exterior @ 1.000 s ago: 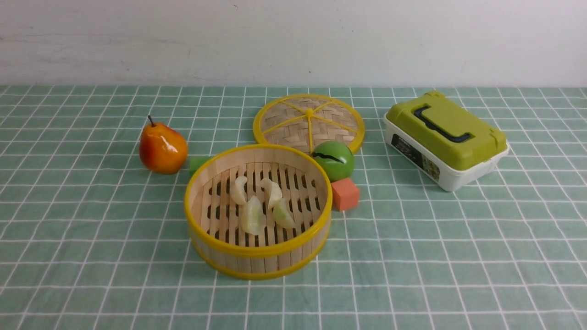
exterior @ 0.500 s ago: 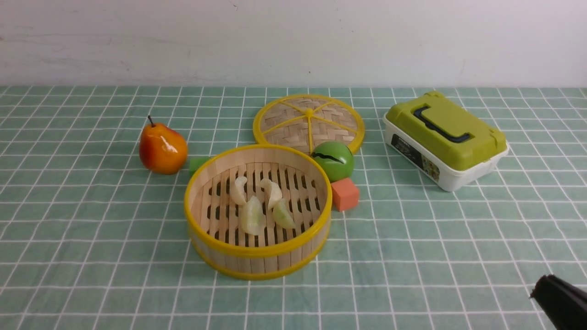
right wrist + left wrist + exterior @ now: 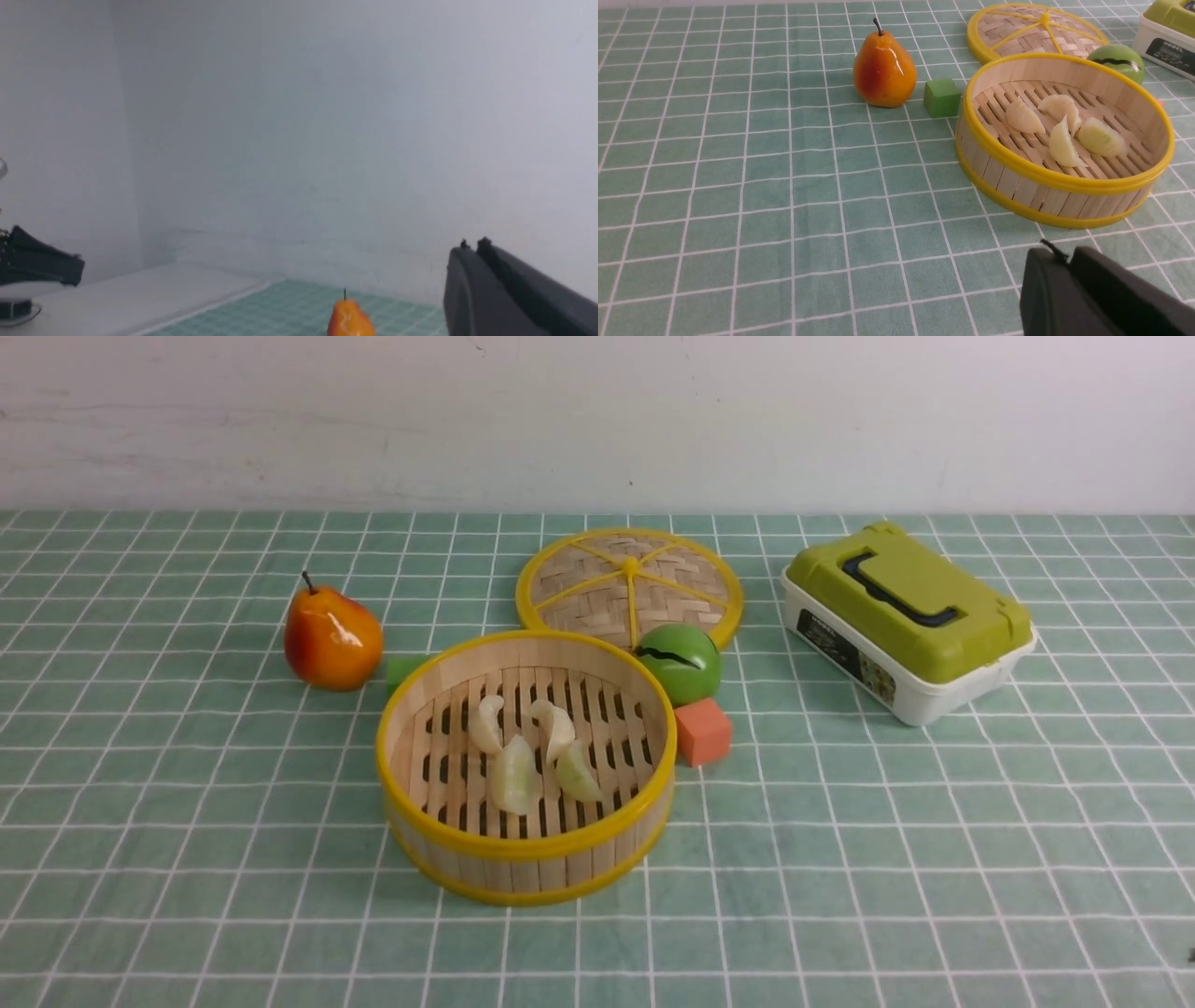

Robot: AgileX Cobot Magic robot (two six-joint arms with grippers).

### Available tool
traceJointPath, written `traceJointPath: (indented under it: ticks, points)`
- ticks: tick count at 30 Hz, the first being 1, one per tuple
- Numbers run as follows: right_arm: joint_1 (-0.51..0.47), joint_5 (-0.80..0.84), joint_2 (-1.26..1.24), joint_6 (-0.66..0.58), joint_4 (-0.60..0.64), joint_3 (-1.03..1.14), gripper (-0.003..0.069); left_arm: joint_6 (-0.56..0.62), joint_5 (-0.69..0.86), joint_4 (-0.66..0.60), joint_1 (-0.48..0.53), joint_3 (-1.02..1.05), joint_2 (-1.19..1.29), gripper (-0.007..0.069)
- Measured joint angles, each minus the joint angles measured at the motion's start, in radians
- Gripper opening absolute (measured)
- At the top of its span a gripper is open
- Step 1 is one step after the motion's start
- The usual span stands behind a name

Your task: Put the dumplings into the steamer on the table with the blue tablecloth.

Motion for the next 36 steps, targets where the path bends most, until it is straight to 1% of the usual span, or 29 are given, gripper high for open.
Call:
traceJointPath:
  ticks: [2, 3, 5, 7, 8, 9, 11, 14, 15, 17, 18, 19, 20, 21, 23, 26, 32, 36]
  points:
    - [-0.035, -0.028, -0.084, 0.000, 0.019, 0.000, 0.0010, 0.000, 0.000, 0.000, 0.000, 0.000, 0.000, 0.0059]
    - [-0.068, -0.058, -0.132, 0.000, 0.058, 0.000, 0.0010, 0.000, 0.000, 0.000, 0.000, 0.000, 0.000, 0.0059]
    - [-0.097, -0.084, -0.161, 0.000, 0.104, 0.000, 0.0011, 0.000, 0.001, 0.000, 0.000, 0.000, 0.000, 0.0059]
    - [-0.145, -0.093, -0.174, 0.000, 0.196, 0.000, 0.0011, 0.000, 0.001, -0.001, 0.000, 0.000, 0.000, 0.0059]
    - [-0.186, -0.047, -0.175, -0.006, 0.284, 0.000, 0.0007, 0.000, 0.001, -0.001, 0.000, 0.000, 0.000, 0.0059]
    - [-0.190, -0.047, -0.175, -0.009, 0.294, 0.000, 0.0007, 0.000, 0.001, -0.001, 0.000, 0.000, 0.000, 0.0059]
    - [-0.236, 0.154, -0.175, -0.074, 0.408, 0.000, 0.0000, 0.000, 0.001, -0.002, 0.000, 0.000, 0.000, 0.0059]
    - [-0.248, 0.435, -0.175, -0.190, 0.490, 0.000, 0.0000, 0.000, 0.001, -0.002, 0.000, 0.000, 0.000, 0.0064]
    - [-0.248, 0.495, -0.175, -0.238, 0.511, 0.000, 0.0000, 0.000, 0.001, -0.002, 0.000, 0.000, 0.000, 0.0066]
    - [-0.248, 0.703, -0.175, -0.394, 0.569, 0.000, 0.0000, 0.000, 0.001, -0.002, 0.000, 0.000, 0.000, 0.0071]
    - [-0.248, 0.766, -0.175, -0.439, 0.577, 0.000, 0.0000, 0.000, 0.001, -0.002, 0.000, 0.000, 0.000, 0.0071]
    - [-0.248, 0.835, -0.175, -0.514, 0.598, 0.001, 0.0000, 0.000, 0.001, -0.002, 0.000, 0.000, 0.000, 0.0073]
    - [-0.248, 0.900, -0.175, -0.617, 0.619, 0.001, 0.0000, 0.000, 0.001, -0.002, 0.000, 0.000, 0.000, 0.0074]
    - [-0.248, 0.933, -0.175, -0.658, 0.626, 0.001, 0.0000, 0.000, 0.001, -0.002, 0.000, 0.000, 0.000, 0.0075]
    - [-0.248, 0.987, -0.175, -0.779, 0.641, 0.001, 0.0000, 0.000, 0.001, -0.002, 0.000, 0.000, 0.000, 0.0077]
    - [-0.248, 1.033, -0.175, -0.874, 0.648, 0.001, 0.0000, 0.000, 0.001, -0.002, 0.000, 0.000, 0.000, 0.0080]
    - [-0.248, 1.049, -0.175, -0.886, 0.669, 0.001, 0.0003, 0.000, 0.001, -0.002, 0.000, 0.001, 0.000, 0.0085]
    - [-0.248, 1.093, -0.175, -0.844, 0.674, -0.001, 0.0007, 0.000, 0.001, -0.002, 0.000, 0.001, 0.000, 0.0091]
